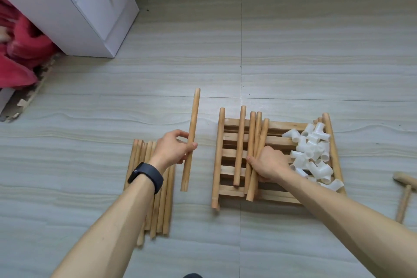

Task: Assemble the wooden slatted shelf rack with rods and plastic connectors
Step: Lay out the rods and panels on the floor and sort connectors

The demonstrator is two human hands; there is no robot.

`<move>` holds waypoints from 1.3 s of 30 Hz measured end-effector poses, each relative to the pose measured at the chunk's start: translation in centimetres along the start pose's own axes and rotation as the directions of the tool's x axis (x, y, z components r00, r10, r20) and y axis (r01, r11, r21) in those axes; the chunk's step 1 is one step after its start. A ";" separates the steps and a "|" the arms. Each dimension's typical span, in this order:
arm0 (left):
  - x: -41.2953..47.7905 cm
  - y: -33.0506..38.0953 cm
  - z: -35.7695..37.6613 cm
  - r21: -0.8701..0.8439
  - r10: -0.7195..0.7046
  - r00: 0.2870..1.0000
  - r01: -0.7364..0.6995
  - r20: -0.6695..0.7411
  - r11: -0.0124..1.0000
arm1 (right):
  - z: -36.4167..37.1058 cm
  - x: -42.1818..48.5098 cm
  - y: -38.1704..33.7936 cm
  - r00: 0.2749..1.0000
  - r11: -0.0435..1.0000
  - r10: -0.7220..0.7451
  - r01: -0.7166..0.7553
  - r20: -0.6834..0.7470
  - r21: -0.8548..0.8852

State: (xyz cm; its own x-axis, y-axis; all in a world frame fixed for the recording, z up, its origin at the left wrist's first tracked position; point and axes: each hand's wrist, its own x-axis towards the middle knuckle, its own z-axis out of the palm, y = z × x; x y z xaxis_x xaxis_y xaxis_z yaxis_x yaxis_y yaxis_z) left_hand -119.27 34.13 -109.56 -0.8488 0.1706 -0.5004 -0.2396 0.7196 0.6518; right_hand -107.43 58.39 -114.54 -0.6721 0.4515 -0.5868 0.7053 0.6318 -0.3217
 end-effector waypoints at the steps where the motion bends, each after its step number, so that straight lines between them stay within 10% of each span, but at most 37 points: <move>1: -0.1 -0.9 -1.1 -0.019 -0.011 1.000 0.010 -0.026 1.000 | 0.0 -0.1 -0.1 0.999 0.999 0.017 -0.018 0.032 0.026; 5: -0.5 -4.8 -4.3 -0.017 -0.056 0.991 0.054 -0.123 0.998 | -0.9 -1.4 -0.6 0.991 0.967 0.067 -0.092 0.112 0.236; 9: -0.7 -9.4 -7.0 0.155 -0.110 0.964 0.150 -0.243 0.976 | -1.5 -3.9 -2.9 0.978 0.980 -0.188 0.193 -0.092 0.042; 17: -3.1 -19.6 -9.8 0.112 -0.386 0.855 0.446 -0.346 0.888 | 7.6 -8.4 -12.1 0.851 0.941 -0.339 0.295 0.402 0.168; 21: -3.9 -22.2 -9.0 0.019 -0.370 0.880 0.393 -0.298 0.919 | 14.4 -8.2 -13.5 0.858 0.973 -0.227 0.180 0.462 0.143; 27: -3.6 -21.9 -7.4 0.067 -0.296 0.922 0.321 -0.249 0.945 | 17.2 -8.7 -12.8 0.978 0.979 -0.174 0.160 0.113 0.128; 39: -3.4 -17.0 -4.8 0.338 -0.306 0.922 0.374 -0.239 0.864 | 10.3 -8.7 -12.5 0.849 0.930 -0.347 0.258 0.398 0.260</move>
State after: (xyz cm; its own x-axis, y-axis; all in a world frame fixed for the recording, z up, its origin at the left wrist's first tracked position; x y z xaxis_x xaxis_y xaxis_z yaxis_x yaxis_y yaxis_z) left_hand -114.58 18.06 -116.22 -0.8217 -0.2234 -0.5243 -0.3652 0.9127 0.1834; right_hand -108.07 40.11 -113.05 -0.7258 -0.0867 -0.6824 0.5412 0.5404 -0.6443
